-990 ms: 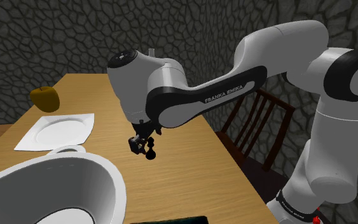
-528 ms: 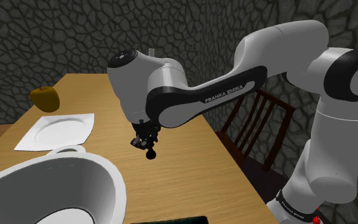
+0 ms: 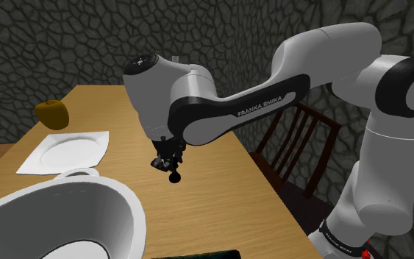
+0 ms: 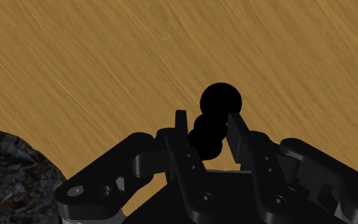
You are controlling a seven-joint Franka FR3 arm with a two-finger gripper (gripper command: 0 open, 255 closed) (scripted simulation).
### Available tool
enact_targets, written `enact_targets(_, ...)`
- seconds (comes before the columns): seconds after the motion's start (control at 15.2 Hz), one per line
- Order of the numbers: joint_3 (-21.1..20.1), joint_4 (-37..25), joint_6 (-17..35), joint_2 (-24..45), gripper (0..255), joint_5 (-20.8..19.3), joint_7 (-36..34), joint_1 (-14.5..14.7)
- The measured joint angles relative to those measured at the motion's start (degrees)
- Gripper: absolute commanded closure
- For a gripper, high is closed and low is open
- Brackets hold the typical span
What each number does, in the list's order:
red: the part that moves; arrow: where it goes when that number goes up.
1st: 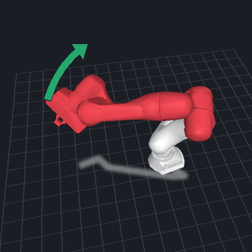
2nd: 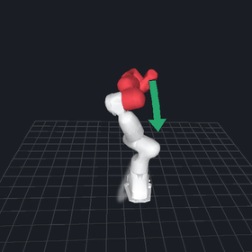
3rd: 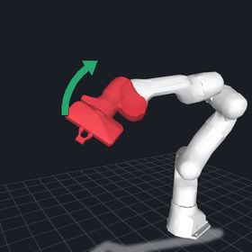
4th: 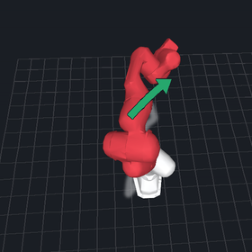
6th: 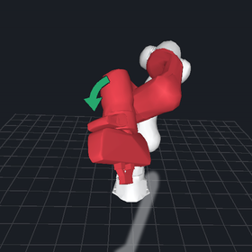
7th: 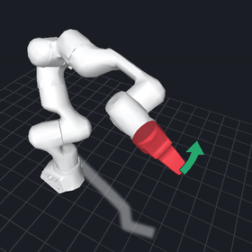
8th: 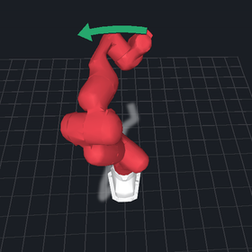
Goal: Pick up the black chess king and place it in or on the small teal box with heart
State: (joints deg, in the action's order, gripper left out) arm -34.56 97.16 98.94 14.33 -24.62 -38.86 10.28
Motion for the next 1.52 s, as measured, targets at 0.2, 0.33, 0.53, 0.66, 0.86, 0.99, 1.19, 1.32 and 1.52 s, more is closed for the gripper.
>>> enact_targets(0.2, -0.1, -1.7, -1.9, -0.4, 255, 0.3, 0.8, 0.0)
enact_targets(0.33, -0.2, -2.6, -3.1, -0.9, 255, 0.7, 1.1, 0.1)
enact_targets(0.53, -0.3, -5.1, -5.4, -0.7, 255, 0.7, 1.8, 0.3)
enact_targets(0.66, -0.3, -6.6, -6.9, -0.8, 255, 0.8, 2.3, 0.5)
enact_targets(0.86, -0.4, -8.9, -9.0, -0.7, 255, 0.8, 2.9, 0.7)
enact_targets(0.99, -0.4, -10.0, -10.2, -1.0, 255, 1.0, 3.4, 0.7)
enact_targets(1.19, -0.5, -12.8, -12.6, -0.5, 255, 0.7, 3.8, 1.2)
enact_targets(1.32, -0.6, -15.0, -14.3, 0.0, 255, 0.4, 4.1, 1.6)
enact_targets(1.52, -0.7, -17.5, -16.6, 0.2, 255, 0.3, 4.7, 2.0)
